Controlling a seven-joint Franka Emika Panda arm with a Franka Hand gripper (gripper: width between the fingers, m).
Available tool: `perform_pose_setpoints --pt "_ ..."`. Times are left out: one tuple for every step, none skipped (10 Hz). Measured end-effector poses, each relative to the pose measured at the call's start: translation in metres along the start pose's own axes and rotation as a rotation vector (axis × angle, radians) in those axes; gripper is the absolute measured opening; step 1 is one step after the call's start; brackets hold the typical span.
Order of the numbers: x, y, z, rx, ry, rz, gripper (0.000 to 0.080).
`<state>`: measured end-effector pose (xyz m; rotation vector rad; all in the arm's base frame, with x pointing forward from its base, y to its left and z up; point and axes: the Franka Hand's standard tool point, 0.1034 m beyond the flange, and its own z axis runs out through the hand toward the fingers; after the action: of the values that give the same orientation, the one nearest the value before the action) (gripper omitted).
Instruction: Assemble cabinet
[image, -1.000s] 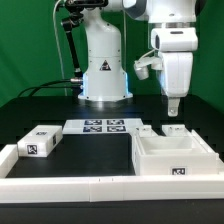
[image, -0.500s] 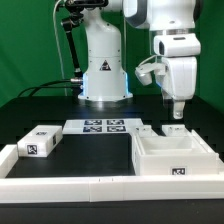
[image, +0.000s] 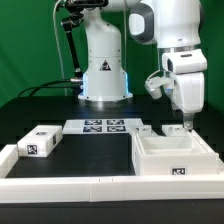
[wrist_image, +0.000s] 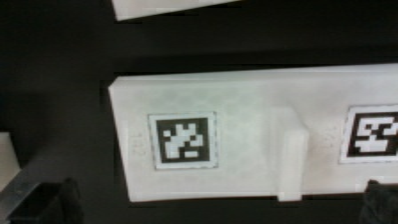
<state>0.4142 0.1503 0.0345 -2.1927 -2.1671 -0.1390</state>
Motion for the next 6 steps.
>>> perform_pose_setpoints --pt "-0.001 -0.003 0.004 0.008 0.002 0.003 0.0796" --pt "-0.002 -0.006 0.007 0.014 0.003 0.006 0.0796" --pt "-0.003 -0.007 0.009 0.018 0.003 0.008 0.0796" --pt "-0.004 -0.008 0.012 0.025 0.003 0.011 0.0695" --pt "-0.006 -0.010 0.014 0.032 0.003 0.015 0.0546" --pt "-0.006 -0.012 0.016 0.036 0.004 0.017 0.0546"
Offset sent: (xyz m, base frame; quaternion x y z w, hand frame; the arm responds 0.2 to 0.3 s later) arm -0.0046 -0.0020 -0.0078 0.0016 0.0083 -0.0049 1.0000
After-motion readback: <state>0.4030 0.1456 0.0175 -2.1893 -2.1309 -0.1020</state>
